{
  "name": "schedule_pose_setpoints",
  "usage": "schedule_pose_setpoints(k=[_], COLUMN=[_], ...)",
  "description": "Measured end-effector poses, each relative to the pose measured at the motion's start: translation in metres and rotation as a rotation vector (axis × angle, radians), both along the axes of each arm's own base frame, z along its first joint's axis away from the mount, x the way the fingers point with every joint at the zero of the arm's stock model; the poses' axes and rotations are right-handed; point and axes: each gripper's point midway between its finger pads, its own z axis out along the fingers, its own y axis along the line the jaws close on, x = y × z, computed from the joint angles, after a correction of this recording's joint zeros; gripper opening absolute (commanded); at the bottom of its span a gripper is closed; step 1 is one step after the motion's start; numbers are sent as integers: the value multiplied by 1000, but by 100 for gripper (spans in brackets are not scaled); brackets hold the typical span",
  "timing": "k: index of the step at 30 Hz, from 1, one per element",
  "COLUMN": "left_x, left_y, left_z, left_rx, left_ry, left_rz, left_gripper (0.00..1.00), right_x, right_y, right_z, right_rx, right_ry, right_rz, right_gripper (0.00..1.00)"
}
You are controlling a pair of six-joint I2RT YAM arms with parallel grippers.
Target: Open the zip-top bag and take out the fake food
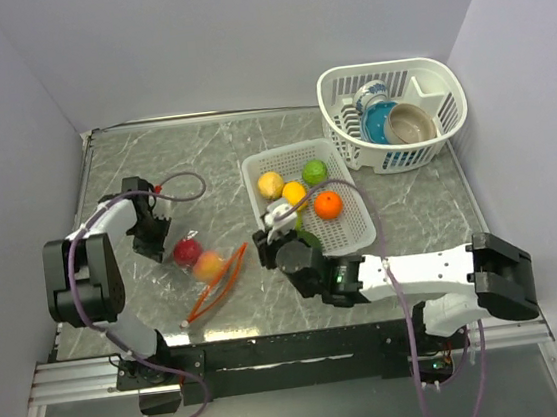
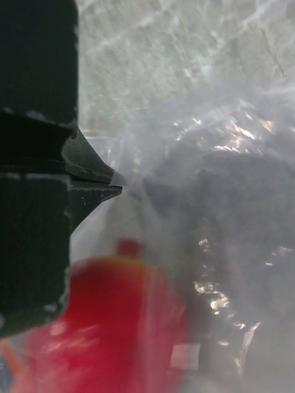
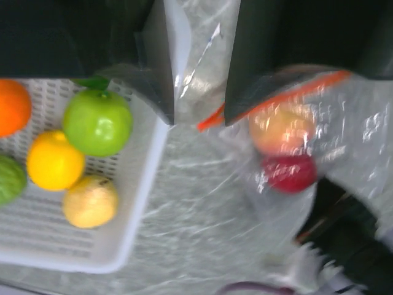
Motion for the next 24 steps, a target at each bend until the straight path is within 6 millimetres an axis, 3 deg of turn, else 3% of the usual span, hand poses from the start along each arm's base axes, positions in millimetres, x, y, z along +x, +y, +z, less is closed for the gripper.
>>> schedule_pose_setpoints(k=[4, 10, 13, 16, 20, 24], left_x=[2, 7, 7, 7, 7, 7], left_y=[6, 7, 7, 7, 8, 8], left_z=[-19, -19, -19, -20, -20, -19], left_rx=[31, 46, 50, 52, 55, 55], left_ry=[22, 6, 4, -2, -11, -14], left_rz=[22, 40, 40, 39, 40, 40], left_gripper=[1, 1, 1, 1, 1, 1], right_x=[-21, -36, -43, -48, -55, -55], right_y=[18, 47, 73, 102, 123, 139], right_z=[-18, -70, -89, -98, -102, -107], right_rx=[5, -66, -95, -101, -96, -104], right_ry=[47, 133, 164, 180, 182, 181], right_rz=[86, 180, 241, 302, 361, 391], right_gripper=[24, 34, 37, 45, 55, 77])
